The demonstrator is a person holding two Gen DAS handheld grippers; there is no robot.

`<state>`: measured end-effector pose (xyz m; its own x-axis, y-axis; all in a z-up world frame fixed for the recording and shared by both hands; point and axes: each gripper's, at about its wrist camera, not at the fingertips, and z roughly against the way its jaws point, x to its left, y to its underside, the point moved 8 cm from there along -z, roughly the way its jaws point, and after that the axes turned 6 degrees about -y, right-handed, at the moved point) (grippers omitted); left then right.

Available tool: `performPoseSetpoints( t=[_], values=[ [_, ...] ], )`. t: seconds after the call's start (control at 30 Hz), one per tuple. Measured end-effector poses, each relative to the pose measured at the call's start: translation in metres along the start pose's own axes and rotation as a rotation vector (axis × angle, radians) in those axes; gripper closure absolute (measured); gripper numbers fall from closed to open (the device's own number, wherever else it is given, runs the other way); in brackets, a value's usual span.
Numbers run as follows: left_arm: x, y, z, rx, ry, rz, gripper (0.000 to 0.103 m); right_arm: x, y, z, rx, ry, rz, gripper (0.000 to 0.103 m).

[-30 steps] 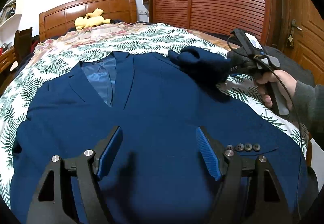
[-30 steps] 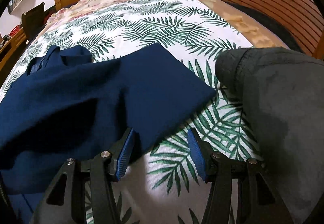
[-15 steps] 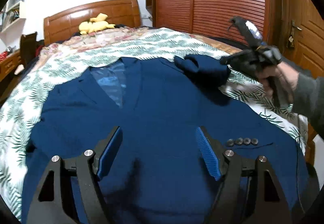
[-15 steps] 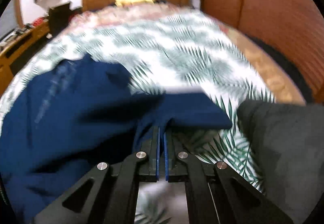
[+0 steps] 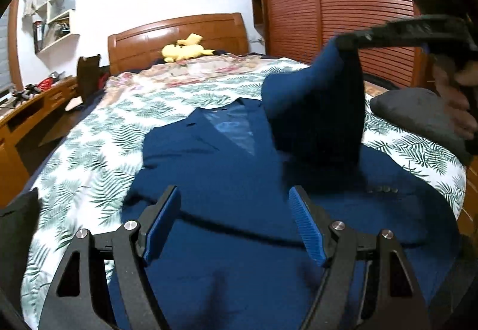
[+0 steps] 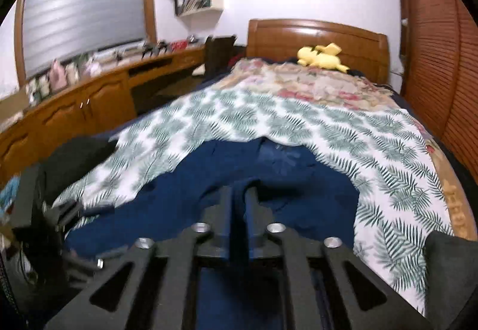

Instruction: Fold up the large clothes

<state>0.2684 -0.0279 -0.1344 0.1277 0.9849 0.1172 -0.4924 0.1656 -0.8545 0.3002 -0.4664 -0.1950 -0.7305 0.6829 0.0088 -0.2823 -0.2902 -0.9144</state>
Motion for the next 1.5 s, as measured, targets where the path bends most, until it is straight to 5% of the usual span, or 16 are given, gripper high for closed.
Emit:
performPoseSetpoints(
  t=[0.03, 0.1, 0.5, 0.67, 1.13, 1.5],
  values=[
    [0.002, 0.002, 0.003, -0.001, -0.005, -0.001, 0.027, 0.002, 0.007, 0.000, 0.029, 0.008, -0.008, 0.065],
    [0.008, 0.006, 0.009, -0.005, -0.017, -0.002, 0.027, 0.002, 0.020, 0.002, 0.062, 0.026, -0.027, 0.059],
    [0.000, 0.020, 0.034, 0.014, 0.045, 0.070, 0.027, -0.015, 0.090, 0.047, 0.121, 0.111, -0.113, 0.058],
    [-0.011, 0.021, 0.031, 0.046, 0.077, 0.090, 0.027, -0.007, 0.094, 0.059, 0.123, 0.104, -0.123, 0.058],
    [-0.003, 0.009, 0.017, 0.110, 0.030, 0.060, 0.027, -0.028, 0.118, 0.028, 0.158, 0.073, -0.162, 0.052],
    [0.000, -0.006, -0.054, 0.199, 0.022, 0.066, 0.036, -0.030, 0.123, -0.037, 0.202, 0.024, -0.179, 0.053]
  ],
)
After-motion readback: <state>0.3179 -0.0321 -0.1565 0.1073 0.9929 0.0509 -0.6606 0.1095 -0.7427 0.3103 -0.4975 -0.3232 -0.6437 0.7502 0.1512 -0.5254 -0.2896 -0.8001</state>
